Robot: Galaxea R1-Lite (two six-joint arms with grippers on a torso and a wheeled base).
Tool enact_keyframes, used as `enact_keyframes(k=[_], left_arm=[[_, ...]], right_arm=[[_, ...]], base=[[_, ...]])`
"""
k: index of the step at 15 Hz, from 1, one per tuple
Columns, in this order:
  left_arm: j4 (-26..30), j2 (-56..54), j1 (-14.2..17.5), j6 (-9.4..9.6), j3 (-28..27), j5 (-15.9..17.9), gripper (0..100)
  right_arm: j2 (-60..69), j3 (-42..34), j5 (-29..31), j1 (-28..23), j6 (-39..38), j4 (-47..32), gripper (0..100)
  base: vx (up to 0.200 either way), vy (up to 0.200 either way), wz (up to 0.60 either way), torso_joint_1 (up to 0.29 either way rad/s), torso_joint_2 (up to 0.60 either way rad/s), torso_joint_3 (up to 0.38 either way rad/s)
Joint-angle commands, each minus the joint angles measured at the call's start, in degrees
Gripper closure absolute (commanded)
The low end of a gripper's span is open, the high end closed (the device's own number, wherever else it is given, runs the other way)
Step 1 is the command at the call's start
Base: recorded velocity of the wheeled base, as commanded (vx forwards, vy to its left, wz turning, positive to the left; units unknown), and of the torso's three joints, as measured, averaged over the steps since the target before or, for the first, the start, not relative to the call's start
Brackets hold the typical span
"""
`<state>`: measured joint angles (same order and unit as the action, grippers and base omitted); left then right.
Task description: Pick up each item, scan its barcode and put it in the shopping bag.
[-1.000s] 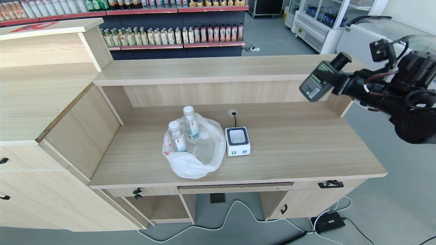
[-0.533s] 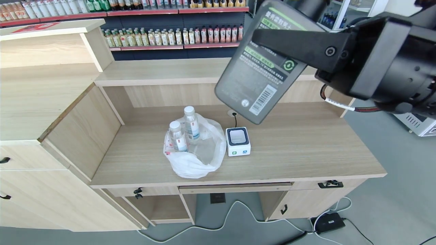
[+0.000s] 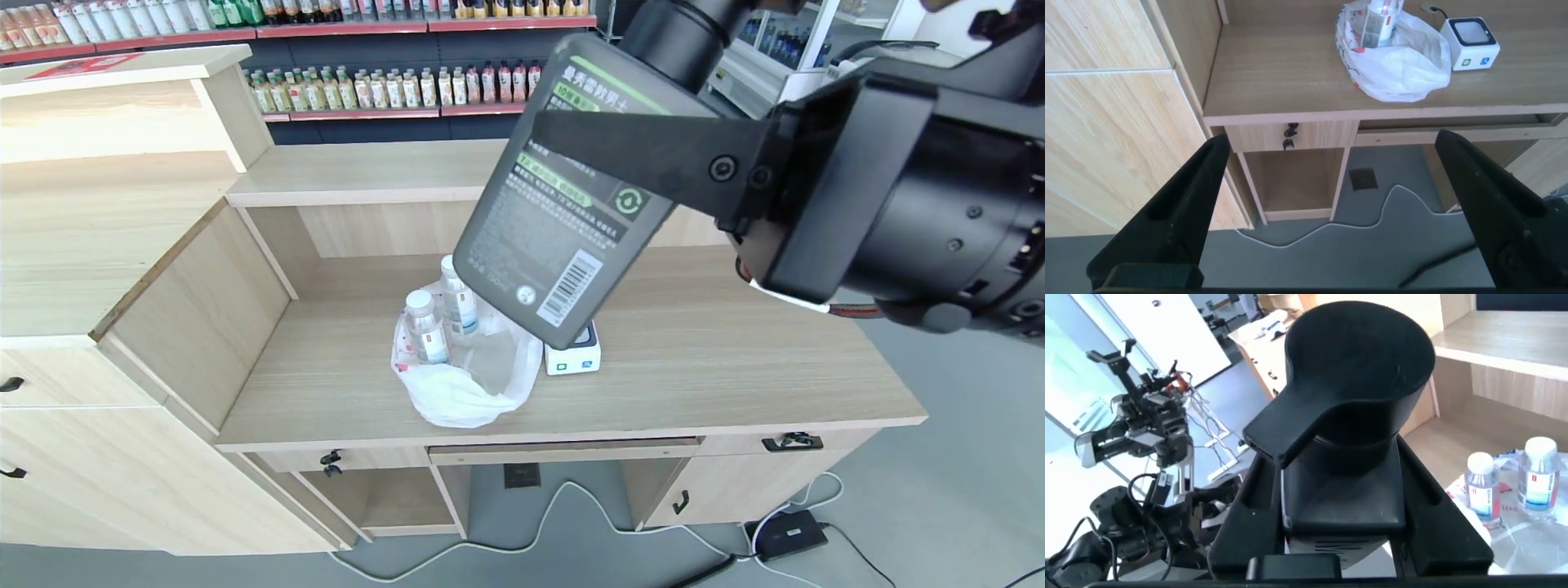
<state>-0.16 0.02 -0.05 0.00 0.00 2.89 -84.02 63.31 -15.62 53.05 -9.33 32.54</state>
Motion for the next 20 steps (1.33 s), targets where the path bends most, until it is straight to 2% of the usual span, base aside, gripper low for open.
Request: enact_keyframes(k=[1,11,13,15,16,17,18,20], left_arm=[[-0.02,-0.02,0.05,0.00,0.00,0.01,0],[-0.02,-0.02,0.05,0.00,0.00,0.01,0],[-0.02,-0.02,-0.04,0.00,0.00,0.01,0],[-0.02,-0.02,-0.04,0.00,0.00,0.01,0],[-0.02,-0.02,-0.04,0.00,0.00,0.01,0],[-0.02,-0.02,-0.04,0.00,0.00,0.01,0],[-0.02,-0.02,0.05,0.00,0.00,0.01,0],[-0.02,-0.02,-0.04,0.00,0.00,0.01,0]], right_arm=[[-2.64,1.29,0.06,-0.58,0.27,1.04,100],[-3.52,2.00,1.38,-0.67,2.73,2.44,100],[-3.70,1.91,1.47,-2.87,4.32,1.92,100],[-3.70,1.21,1.47,-8.05,9.94,1.92,100],[-3.08,-1.34,3.05,-15.88,15.65,2.44,100],[-2.55,-2.40,3.93,-18.51,17.06,2.62,100],[-0.18,-6.70,4.37,-26.42,18.29,4.47,100],[1.14,-12.50,4.37,-38.46,18.64,7.81,100]], base=[[0.000,0.000,0.00,0.000,0.00,0.000],[0.000,0.000,0.00,0.000,0.00,0.000],[0.000,0.000,0.00,0.000,0.00,0.000],[0.000,0.000,0.00,0.000,0.00,0.000],[0.000,0.000,0.00,0.000,0.00,0.000],[0.000,0.000,0.00,0.000,0.00,0.000],[0.000,0.000,0.00,0.000,0.00,0.000],[0.000,0.000,0.00,0.000,0.00,0.000]])
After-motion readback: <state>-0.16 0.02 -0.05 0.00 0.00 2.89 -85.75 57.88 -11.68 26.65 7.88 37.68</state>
